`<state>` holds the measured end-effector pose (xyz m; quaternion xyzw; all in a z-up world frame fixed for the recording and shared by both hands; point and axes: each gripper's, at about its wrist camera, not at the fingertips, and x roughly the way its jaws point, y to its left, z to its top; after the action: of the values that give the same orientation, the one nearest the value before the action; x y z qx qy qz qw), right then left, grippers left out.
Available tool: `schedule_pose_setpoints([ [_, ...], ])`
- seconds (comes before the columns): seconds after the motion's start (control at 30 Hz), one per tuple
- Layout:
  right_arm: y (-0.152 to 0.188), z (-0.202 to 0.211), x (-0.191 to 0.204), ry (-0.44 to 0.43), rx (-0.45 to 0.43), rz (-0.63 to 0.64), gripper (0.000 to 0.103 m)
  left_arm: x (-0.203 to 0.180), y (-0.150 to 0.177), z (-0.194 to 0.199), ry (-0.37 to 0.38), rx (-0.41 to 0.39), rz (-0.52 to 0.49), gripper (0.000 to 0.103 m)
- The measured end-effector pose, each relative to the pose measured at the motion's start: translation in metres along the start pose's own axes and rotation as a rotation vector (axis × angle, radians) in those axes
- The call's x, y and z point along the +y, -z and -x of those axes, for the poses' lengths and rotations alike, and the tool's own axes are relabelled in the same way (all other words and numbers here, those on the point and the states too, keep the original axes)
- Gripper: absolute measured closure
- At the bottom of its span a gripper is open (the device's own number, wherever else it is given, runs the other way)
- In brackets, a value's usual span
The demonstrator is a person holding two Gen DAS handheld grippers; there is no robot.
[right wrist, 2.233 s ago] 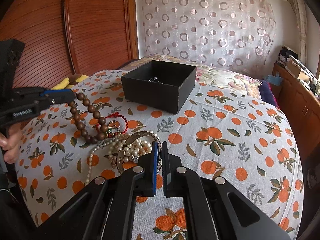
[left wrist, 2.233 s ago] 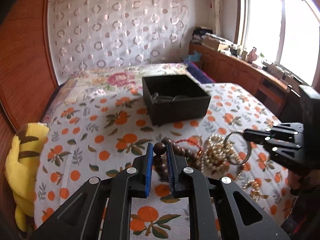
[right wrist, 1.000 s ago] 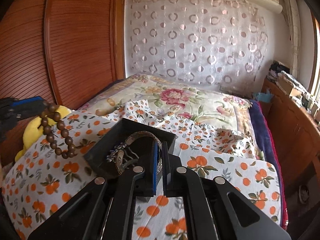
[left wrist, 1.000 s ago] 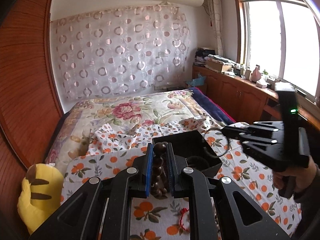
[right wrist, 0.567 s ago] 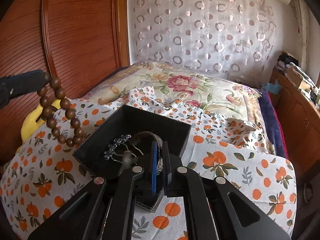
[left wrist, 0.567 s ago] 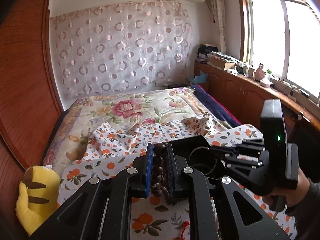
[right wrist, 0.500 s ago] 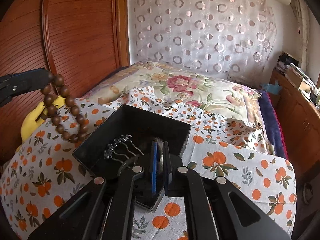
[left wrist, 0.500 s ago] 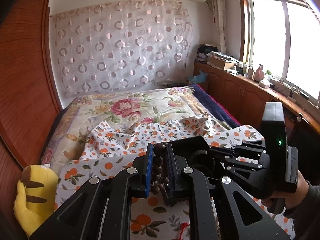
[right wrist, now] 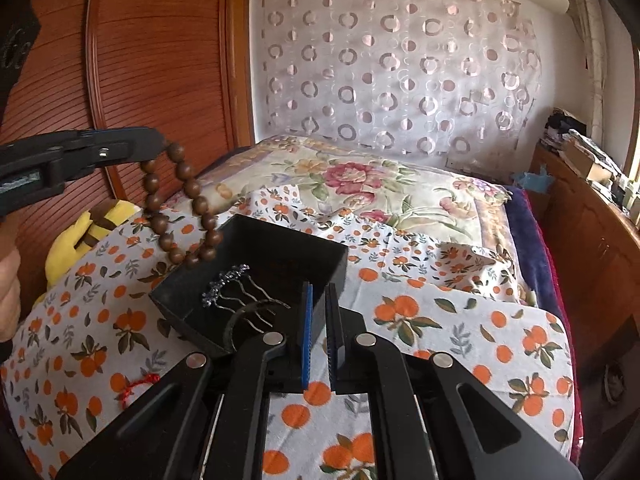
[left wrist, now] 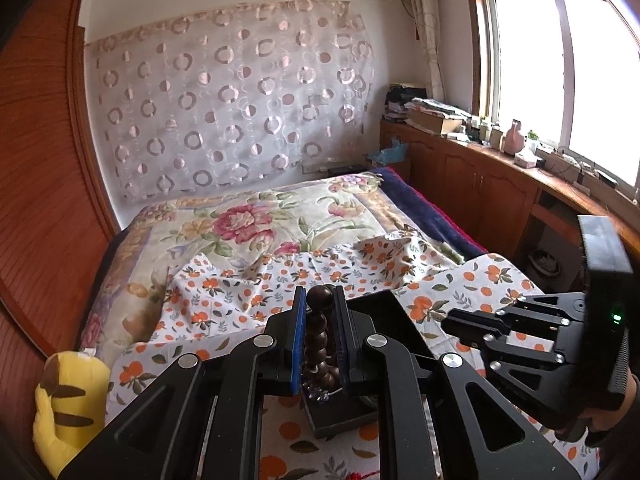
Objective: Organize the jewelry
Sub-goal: 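Drop the bead bracelet into the black box with left gripper while right gripper places the silver bangle there, then lower the left gripper onto the long pearl necklace and close on it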
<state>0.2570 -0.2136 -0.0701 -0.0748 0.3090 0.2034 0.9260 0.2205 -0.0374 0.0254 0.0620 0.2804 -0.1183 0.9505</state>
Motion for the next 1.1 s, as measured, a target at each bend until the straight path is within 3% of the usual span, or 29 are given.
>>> schedule_pose_setpoints([
  [0.23, 0.010, 0.013, -0.002, -0.004, -0.013, 0.003, 0.096, -0.015, 0.005, -0.021, -0.008, 0.035, -0.028, 0.089],
  [0.27, 0.011, 0.016, -0.001, -0.008, -0.015, 0.004, 0.096, -0.014, 0.005, -0.021, -0.005, 0.034, -0.029, 0.080],
  [0.33, 0.014, 0.019, 0.001, -0.009, -0.018, 0.005, 0.096, -0.015, 0.009, -0.019, -0.004, 0.034, -0.031, 0.071],
  [0.5, 0.026, 0.033, 0.008, -0.025, -0.021, -0.001, 0.096, -0.014, 0.022, -0.009, -0.011, 0.041, -0.040, 0.069],
  [0.57, 0.033, 0.040, 0.013, -0.039, -0.024, -0.002, 0.096, -0.013, 0.031, -0.001, -0.009, 0.046, -0.043, 0.062],
  [0.87, 0.067, 0.068, 0.037, -0.071, -0.014, 0.014, 0.095, -0.003, 0.086, 0.037, 0.030, 0.073, -0.013, 0.062],
  [0.9, 0.071, 0.071, 0.039, -0.072, -0.012, 0.012, 0.094, -0.001, 0.092, 0.041, 0.034, 0.078, -0.008, 0.061],
  [0.97, 0.077, 0.078, 0.040, -0.077, -0.013, 0.003, 0.080, 0.000, 0.100, 0.046, 0.041, 0.084, 0.000, 0.060],
  [1.1, 0.095, 0.090, 0.044, -0.076, -0.003, -0.003, 0.078, 0.000, 0.118, 0.056, 0.059, 0.087, 0.022, 0.050],
])
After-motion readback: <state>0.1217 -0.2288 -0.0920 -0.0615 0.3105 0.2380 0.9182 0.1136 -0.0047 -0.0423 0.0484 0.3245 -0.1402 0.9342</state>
